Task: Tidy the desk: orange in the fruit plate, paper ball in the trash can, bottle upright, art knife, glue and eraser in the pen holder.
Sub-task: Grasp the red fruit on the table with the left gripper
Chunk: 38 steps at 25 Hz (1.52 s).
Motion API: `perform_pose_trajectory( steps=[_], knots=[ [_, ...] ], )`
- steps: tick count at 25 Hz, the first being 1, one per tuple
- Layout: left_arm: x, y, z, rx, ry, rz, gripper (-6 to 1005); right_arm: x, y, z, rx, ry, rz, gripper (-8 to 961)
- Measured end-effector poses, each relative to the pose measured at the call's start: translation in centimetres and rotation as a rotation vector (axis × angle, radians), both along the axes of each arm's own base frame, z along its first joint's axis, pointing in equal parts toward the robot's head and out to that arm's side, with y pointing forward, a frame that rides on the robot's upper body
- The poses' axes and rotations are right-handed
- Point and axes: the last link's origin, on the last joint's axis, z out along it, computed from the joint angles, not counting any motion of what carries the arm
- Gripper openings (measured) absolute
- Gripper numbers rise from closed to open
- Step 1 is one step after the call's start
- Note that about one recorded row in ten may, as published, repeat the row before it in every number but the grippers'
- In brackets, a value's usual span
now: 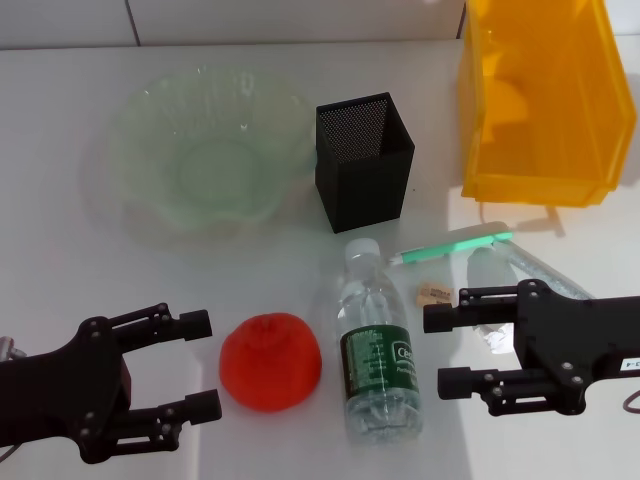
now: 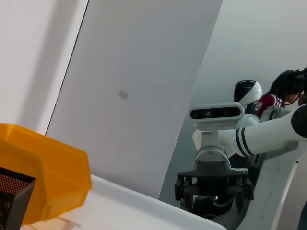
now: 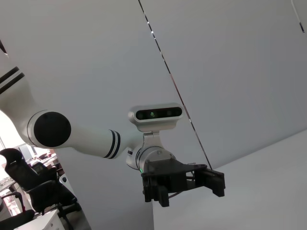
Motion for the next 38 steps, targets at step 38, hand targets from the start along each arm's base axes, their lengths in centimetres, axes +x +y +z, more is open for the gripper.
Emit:
perform_pose_trajectory(
  steps=[38],
  knots=[
    [6.3, 8.7, 2.2, -0.230, 0.552, 0.155, 784, 3.0, -0.2, 0.8, 0.079, -0.089, -0.103, 645]
  ],
)
